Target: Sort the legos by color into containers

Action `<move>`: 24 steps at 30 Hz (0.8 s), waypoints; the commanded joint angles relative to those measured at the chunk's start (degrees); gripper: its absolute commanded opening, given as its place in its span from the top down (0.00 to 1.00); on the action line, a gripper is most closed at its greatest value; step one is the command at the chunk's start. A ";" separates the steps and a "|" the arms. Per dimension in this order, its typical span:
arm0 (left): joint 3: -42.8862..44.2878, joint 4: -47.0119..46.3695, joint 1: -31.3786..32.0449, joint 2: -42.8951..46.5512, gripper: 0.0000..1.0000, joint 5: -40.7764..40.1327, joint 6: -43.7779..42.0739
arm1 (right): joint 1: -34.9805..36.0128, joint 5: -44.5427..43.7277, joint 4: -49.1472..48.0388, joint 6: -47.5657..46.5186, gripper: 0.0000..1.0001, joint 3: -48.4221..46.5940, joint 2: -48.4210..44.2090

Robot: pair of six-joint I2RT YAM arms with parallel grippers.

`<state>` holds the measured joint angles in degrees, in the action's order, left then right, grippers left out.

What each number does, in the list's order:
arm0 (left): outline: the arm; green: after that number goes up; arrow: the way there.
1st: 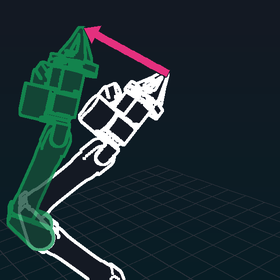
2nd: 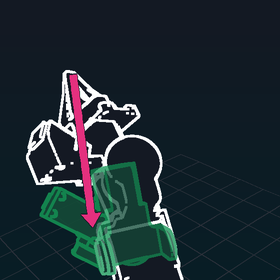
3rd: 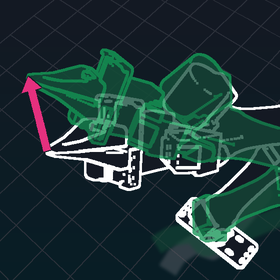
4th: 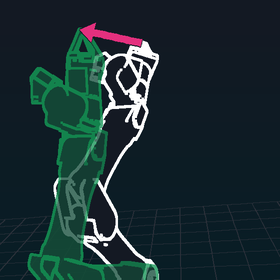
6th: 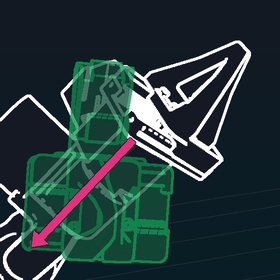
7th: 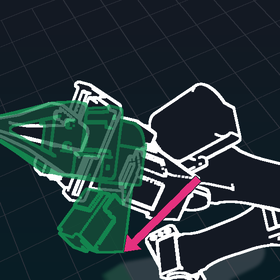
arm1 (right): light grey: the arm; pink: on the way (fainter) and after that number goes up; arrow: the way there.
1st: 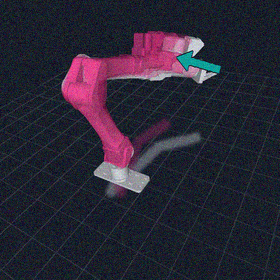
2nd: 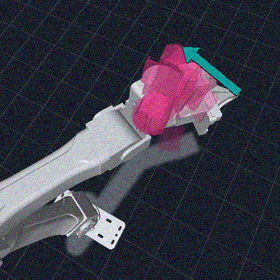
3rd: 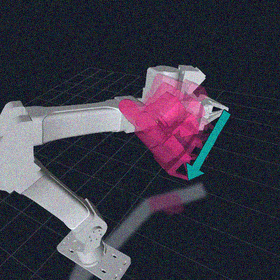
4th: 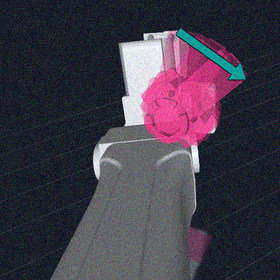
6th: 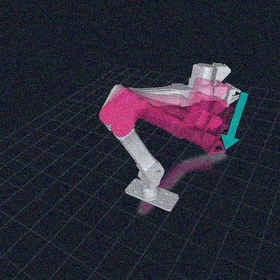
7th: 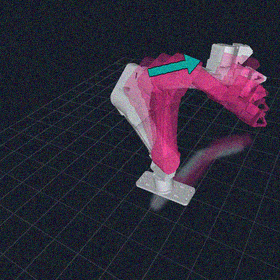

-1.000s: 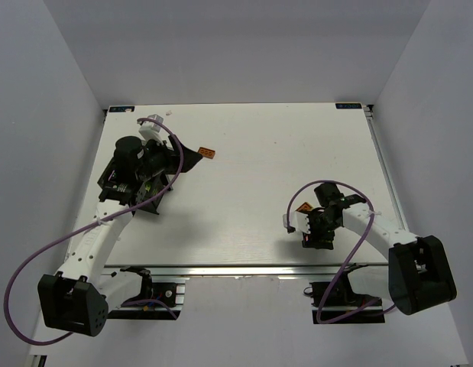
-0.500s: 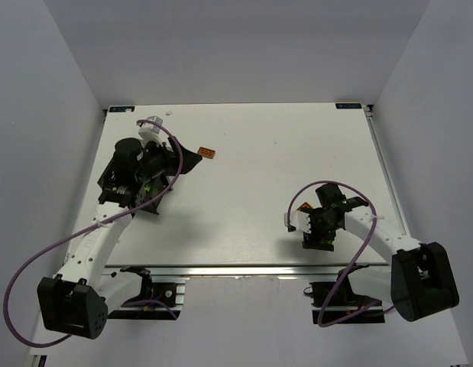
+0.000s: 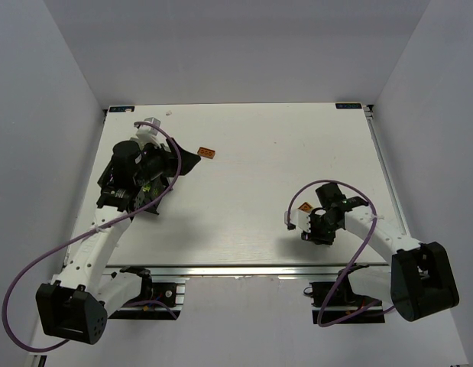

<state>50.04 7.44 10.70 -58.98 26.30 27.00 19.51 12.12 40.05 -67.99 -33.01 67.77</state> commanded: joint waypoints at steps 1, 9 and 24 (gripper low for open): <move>-0.12 -0.50 0.29 1.68 0.21 -0.55 -0.46 | -0.17 5.70 1.34 2.15 0.67 -4.93 0.43; -1.61 -6.29 0.29 -1.48 0.22 9.87 2.43 | -0.08 25.56 3.89 5.49 1.00 -17.86 3.95; -6.97 -21.59 6.35 -2.37 0.22 19.05 5.87 | 0.09 51.60 -75.50 90.25 1.00 -19.29 10.27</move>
<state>43.66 -9.61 15.44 -64.27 43.27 34.17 19.57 58.85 -4.82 -9.82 -54.89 76.36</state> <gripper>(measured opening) 0.782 0.427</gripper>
